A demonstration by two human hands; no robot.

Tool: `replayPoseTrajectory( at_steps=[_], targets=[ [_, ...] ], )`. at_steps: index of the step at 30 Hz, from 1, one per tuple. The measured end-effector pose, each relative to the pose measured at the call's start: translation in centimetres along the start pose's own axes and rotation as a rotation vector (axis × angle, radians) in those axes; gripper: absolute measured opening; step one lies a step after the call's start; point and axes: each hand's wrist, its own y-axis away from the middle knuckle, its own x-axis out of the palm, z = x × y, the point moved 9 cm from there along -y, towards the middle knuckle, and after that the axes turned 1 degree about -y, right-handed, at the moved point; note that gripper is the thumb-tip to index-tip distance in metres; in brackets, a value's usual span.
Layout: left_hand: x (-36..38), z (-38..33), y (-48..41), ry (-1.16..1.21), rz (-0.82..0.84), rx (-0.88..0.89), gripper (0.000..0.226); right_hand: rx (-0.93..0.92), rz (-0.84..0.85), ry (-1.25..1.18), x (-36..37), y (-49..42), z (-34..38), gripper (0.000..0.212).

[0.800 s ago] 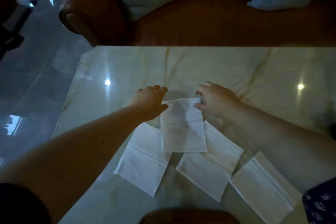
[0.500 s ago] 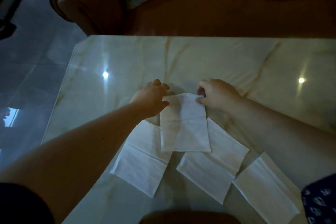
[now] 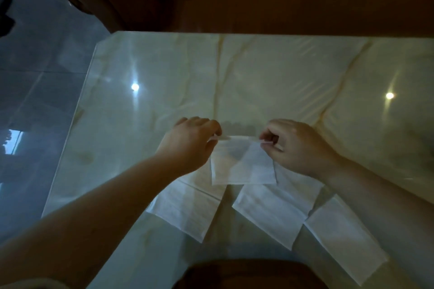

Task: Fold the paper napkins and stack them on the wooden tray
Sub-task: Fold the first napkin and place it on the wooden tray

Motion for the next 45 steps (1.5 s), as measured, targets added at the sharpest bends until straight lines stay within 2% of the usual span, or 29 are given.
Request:
replayPoseTrajectory(
  at_steps=[6, 9, 11, 17, 24, 31, 34, 37, 41, 45],
  targets=[
    [2.2, -2.7, 4.2, -0.066, 0.126, 0.171, 0.019, -0.067, 0.088, -0.02, 2.7, 3.6, 0.9, 0.014],
    [2.9, -3.2, 5.2, -0.069, 0.175, 0.211, 0.029, -0.039, 0.187, -0.013, 3.8, 4.4, 0.4, 0.029],
    [2.7, -2.9, 4.9, -0.043, 0.155, 0.188, 0.027, 0.005, 0.162, -0.039, 3.4, 4.1, -0.2, 0.031],
    [2.5, -0.1, 1.9, 0.018, 0.061, -0.055, 0.02, 0.114, 0.008, -0.023, 1.5, 0.6, -1.5, 0.011],
    [4.6, 0.6, -0.2, -0.066, 0.153, -0.131, 0.029, 0.144, 0.178, 0.194, 3.9, -2.2, -1.8, 0.014],
    [4.2, 0.0, -0.3, -0.003, 0.159, -0.098, 0.013, 0.077, 0.157, 0.165, 3.2, -1.9, -0.7, 0.008],
    [2.8, 0.0, 0.6, 0.096, 0.106, -0.112, 0.009, 0.11, 0.091, 0.044, 1.6, -1.1, 0.1, 0.007],
    [1.4, 0.3, 2.0, 0.359, 0.102, -0.207, 0.002, 0.16, 0.059, -0.067, 0.3, 0.0, 1.2, 0.005],
    [-0.7, 0.4, 4.2, 0.612, 0.074, -0.34, 0.017, 0.204, -0.003, -0.167, -1.3, 1.9, 3.1, 0.005],
    [-2.6, -0.2, 6.8, 0.769, 0.012, -0.401, 0.014, 0.202, -0.046, -0.213, -2.3, 4.6, 5.7, 0.008]
  ],
)
